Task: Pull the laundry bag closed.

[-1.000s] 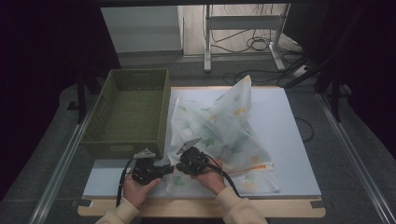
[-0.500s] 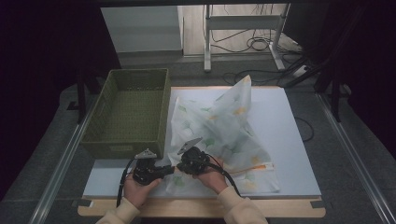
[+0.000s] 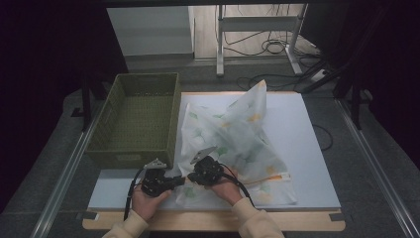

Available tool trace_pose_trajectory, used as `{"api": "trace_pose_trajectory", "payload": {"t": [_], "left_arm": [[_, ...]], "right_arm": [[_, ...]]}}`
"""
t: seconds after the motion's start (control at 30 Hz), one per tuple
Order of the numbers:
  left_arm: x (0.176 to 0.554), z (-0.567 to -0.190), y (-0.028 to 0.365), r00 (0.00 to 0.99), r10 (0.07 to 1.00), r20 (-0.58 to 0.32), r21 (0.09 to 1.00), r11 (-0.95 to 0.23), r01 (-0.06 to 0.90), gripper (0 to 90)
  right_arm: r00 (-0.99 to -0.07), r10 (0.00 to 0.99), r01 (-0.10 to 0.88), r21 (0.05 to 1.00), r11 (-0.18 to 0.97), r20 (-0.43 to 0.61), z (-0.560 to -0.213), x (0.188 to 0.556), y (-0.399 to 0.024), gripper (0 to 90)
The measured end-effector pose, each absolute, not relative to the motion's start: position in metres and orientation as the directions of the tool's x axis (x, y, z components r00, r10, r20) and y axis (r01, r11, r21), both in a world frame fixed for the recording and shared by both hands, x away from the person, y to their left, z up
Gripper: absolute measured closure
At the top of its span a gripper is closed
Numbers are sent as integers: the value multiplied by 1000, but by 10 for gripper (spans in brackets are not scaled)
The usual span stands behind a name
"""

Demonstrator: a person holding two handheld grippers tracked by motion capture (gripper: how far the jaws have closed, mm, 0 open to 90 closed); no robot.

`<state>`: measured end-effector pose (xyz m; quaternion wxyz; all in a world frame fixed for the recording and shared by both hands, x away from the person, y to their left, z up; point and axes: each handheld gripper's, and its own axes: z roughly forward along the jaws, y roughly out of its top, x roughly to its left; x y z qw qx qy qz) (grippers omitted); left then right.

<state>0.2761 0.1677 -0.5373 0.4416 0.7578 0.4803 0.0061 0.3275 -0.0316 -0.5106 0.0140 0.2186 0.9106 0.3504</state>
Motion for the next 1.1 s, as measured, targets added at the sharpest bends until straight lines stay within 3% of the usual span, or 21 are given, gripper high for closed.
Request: {"api": "trace_pose_trajectory", "payload": {"t": [0.33, 0.6, 0.77, 1.1], "left_arm": [[276, -538, 167, 546, 744, -384, 680, -172, 713, 857], [277, -538, 170, 526, 740, -419, 673, -137, 727, 857], [278, -540, 172, 518, 735, -436, 665, -124, 736, 857], [278, -540, 175, 509, 740, -440, 668, -109, 736, 856]], "right_arm": [[-903, 404, 400, 626, 670, 144, -509, 334, -29, 887], [-904, 415, 386, 612, 690, 102, -513, 330, -22, 884], [-889, 441, 416, 611, 673, 120, -519, 330, -21, 861], [-877, 462, 434, 630, 644, 131, -523, 328, -21, 898]]}}
